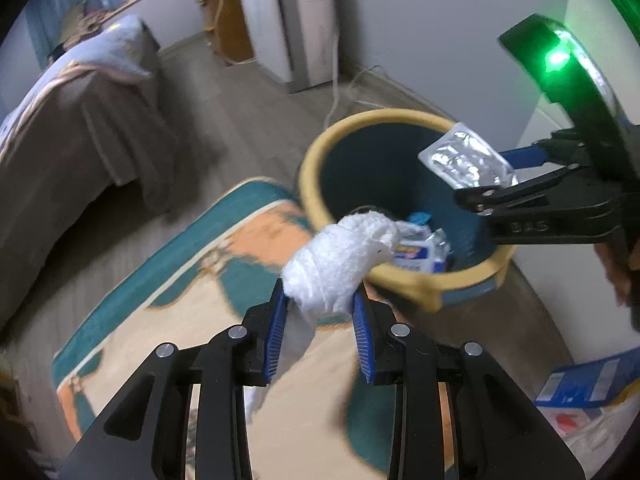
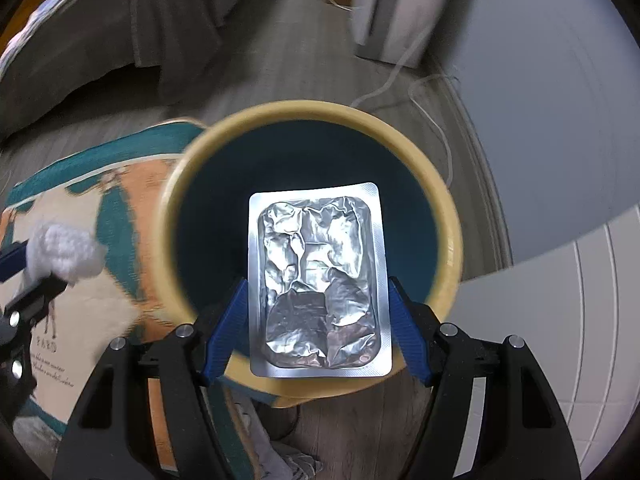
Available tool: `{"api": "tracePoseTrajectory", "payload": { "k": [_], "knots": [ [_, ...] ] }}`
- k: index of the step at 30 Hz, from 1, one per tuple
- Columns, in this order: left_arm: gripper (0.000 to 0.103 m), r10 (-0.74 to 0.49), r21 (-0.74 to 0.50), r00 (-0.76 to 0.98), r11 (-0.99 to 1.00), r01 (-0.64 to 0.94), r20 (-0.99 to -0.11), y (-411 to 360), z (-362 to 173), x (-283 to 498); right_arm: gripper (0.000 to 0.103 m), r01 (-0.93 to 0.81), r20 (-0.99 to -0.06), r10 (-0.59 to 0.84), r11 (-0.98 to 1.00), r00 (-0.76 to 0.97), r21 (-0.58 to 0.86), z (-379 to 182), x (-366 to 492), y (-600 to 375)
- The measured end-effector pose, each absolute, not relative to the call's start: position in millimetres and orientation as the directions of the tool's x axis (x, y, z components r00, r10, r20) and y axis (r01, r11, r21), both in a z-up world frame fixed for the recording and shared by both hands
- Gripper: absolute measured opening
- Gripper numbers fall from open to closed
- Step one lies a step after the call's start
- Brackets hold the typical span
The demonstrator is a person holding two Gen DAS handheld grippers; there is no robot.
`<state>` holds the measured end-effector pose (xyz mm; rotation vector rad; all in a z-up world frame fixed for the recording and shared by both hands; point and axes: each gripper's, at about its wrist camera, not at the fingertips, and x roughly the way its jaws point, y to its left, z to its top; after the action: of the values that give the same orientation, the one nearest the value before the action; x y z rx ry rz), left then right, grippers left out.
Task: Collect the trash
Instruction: 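Carry bag and foil tray over the wastebasket and open both tools to drop them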
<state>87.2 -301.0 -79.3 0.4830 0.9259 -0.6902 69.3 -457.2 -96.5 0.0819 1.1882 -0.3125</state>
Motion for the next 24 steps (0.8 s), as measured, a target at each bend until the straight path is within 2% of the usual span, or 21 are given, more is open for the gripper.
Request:
{"api": "tracePoseTrajectory", "payload": {
  "k": [10,16,20,24],
  "knots": [
    [0.033,-0.334,0.065,0.353,0.640,0.766,-0.874,-357,-106,101,0.068,0.440,-0.923,-0.207,0.897,0.324,-0.047,-111,58,-505],
    [0.036,-0.352,0.087,0.390,0.638,0.765,-0.851,-381,-113,117,0.068,0.495,-0.916,-0.199,0.869,0.350,0.000,-119,61,-514],
    [0.047,-0.358,0.090,0.404,0.645,0.759,-0.842,-384,-115,131,0.069,0.484,-0.899,-0.200,0.875,0.389,0.015,-118,72,-512],
    [0.047,-0.366,0.073,0.399,0.653,0.754,-0.841,-375,-119,137,0.079,0.464,-0.887,-0.187,0.885,0.422,0.035,-119,81,-507]
  ]
}}
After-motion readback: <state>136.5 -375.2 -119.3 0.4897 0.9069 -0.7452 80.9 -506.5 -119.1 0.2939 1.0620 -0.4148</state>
